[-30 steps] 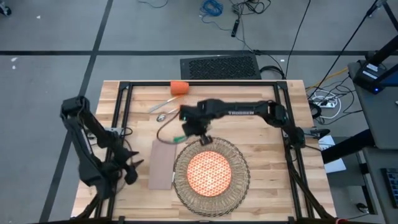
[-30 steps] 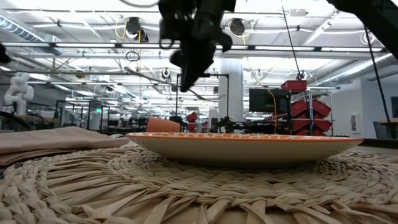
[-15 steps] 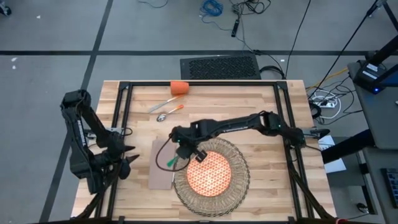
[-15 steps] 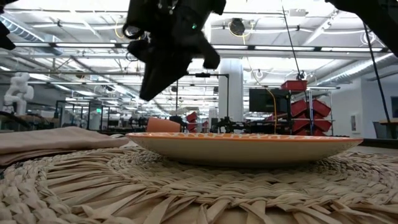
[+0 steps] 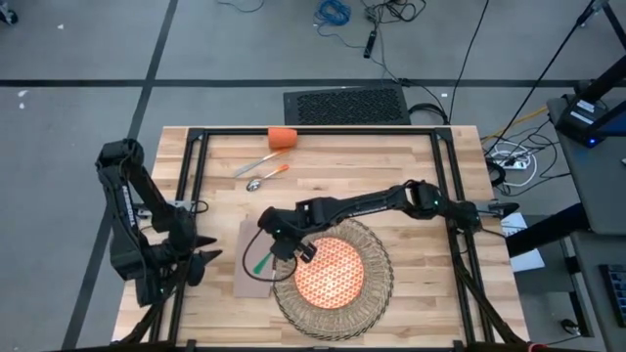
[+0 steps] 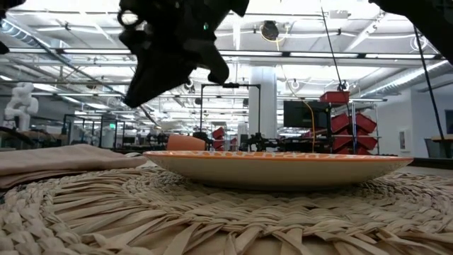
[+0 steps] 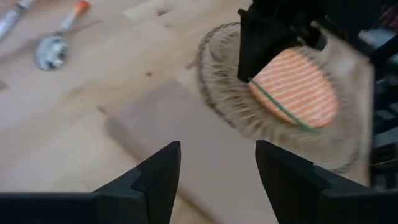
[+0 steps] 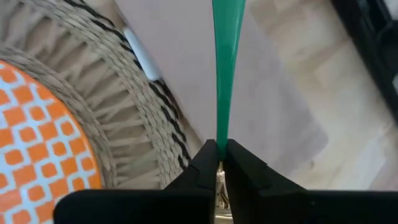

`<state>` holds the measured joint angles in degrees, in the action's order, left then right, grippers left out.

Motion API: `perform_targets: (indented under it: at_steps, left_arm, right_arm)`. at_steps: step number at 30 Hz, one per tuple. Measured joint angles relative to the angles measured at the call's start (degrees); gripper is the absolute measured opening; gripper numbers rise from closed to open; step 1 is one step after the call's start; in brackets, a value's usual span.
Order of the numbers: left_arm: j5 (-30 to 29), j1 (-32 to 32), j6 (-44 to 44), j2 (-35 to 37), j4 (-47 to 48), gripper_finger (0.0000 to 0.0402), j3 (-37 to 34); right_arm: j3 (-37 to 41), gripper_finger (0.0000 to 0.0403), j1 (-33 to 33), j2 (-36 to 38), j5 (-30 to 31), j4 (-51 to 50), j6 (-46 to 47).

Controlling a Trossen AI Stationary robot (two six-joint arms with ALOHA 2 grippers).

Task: Set table place
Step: Put the fork on the napkin to the left of the mat

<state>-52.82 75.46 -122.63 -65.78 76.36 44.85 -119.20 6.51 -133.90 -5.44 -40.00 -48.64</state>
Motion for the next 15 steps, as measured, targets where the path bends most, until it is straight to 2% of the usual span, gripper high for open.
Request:
perform_targets:
  at_steps: [6,10,15]
  left_arm:
    - [-3.38,-0.77,0.52,4.04,-5.90,0.0194,-0.10]
    - [-0.63,-2.43,5.15,7.03,-11.61,0.0194,-0.10]
    - [2.61,-6.32,10.85,11.54,-17.92,0.0194,-0.68]
  right_arm:
    - [-1.29,0.0000,2.85,0.08,4.51,-0.08,-4.59]
    - [-1.28,0.0000,4.46,0.08,9.80,0.05,-7.92]
    - [-1.30,0.0000,4.80,0.08,13.30,1.22,-9.29]
